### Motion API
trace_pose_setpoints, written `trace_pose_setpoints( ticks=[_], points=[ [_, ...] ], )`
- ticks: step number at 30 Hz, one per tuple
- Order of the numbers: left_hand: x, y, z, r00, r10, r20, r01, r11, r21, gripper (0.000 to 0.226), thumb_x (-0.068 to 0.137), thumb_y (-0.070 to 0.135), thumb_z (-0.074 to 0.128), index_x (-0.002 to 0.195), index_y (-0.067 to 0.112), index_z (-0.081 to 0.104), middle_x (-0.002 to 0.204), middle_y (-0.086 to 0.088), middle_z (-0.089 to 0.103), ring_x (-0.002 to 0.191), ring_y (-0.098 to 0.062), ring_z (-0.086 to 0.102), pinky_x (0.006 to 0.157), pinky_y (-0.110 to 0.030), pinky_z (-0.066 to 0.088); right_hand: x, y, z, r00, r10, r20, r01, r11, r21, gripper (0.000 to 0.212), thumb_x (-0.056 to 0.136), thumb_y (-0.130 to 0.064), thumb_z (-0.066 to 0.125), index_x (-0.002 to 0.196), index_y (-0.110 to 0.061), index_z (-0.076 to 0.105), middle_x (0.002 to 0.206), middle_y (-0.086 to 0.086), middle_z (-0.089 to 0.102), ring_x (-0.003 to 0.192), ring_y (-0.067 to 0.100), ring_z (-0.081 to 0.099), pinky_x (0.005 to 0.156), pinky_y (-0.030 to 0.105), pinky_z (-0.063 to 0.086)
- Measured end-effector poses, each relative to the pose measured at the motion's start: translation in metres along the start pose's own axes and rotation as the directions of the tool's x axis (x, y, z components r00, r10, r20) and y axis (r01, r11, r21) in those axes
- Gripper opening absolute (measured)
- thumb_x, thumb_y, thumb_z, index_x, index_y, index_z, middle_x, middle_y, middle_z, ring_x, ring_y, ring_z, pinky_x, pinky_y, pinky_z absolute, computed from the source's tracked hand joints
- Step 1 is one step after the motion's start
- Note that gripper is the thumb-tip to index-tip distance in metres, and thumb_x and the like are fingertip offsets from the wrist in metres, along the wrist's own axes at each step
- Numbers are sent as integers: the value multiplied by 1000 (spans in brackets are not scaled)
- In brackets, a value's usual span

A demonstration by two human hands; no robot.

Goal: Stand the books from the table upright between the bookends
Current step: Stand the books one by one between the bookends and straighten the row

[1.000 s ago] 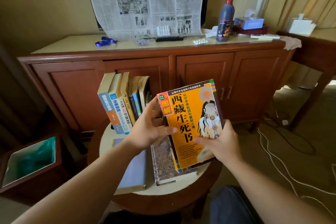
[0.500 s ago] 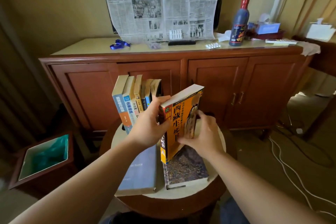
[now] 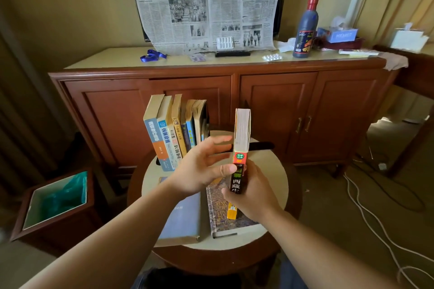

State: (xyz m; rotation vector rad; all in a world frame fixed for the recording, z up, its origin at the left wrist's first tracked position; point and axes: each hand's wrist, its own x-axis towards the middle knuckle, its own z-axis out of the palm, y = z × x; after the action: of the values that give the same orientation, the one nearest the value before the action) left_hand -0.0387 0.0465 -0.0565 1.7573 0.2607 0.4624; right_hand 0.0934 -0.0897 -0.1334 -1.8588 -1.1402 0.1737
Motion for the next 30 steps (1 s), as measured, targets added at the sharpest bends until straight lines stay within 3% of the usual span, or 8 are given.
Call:
trace_pose_setpoints(
  ticks=[4,8,12,14,17,22,27,30],
  points=[
    [-2,-29,-13,993,-90,-73,97,990,107,94,58,63,94,140,30,60,134,1,68,124,-11,66,106,-41,54,-9,2,6,996,56,-67,-58,998,-39,33,86,-40,68,115,-34,54,94,-10,62,80,6,64,60,26,54],
    [0,-59,-20,962,-144,-232,213,927,308,66,71,52,91,128,32,66,120,10,72,110,-3,68,97,-32,56,-2,5,1,983,105,-152,-123,986,-115,22,95,-33,68,111,-20,60,98,-4,67,85,9,67,59,17,52],
    [3,-87,-33,945,-172,-278,303,783,543,52,85,44,84,131,31,65,123,18,64,113,-1,58,91,-24,45,17,3,2,967,157,-200,-178,979,-95,25,98,-35,65,116,-18,61,114,0,71,88,9,66,66,26,61],
    [8,-97,-40,946,-201,-253,319,700,639,51,88,44,80,134,31,62,127,15,59,115,-5,50,90,-24,40,28,1,5,959,172,-225,-190,980,-62,26,98,-35,65,118,-18,60,121,2,71,91,11,67,64,22,59],
    [18,-114,-56,929,-285,-235,362,582,728,56,87,53,76,137,36,57,136,8,56,124,-15,49,100,-34,48,48,-1,11,959,154,-237,-169,985,-45,33,99,-34,65,127,-16,59,127,3,69,102,15,70,64,13,50],
    [19,-138,-63,919,-344,-193,315,349,882,53,92,72,47,135,43,50,134,7,60,121,-21,53,106,-42,44,85,0,30,956,174,-237,-187,982,-34,30,99,-32,65,123,-14,59,122,7,70,100,19,70,67,25,58],
    [13,-149,-64,949,-221,-224,299,406,864,52,91,75,41,129,42,53,129,11,62,118,-18,53,106,-37,40,127,7,55,951,214,-224,-240,966,-100,20,98,-33,64,103,-15,57,110,8,69,93,26,70,67,34,59],
    [12,-150,-66,952,-208,-225,296,436,850,53,89,76,44,128,42,55,128,12,63,116,-16,53,106,-36,40,150,10,70,944,233,-232,-253,966,-59,24,99,-32,65,113,-14,62,111,6,70,94,23,68,70,29,52]
  ],
)
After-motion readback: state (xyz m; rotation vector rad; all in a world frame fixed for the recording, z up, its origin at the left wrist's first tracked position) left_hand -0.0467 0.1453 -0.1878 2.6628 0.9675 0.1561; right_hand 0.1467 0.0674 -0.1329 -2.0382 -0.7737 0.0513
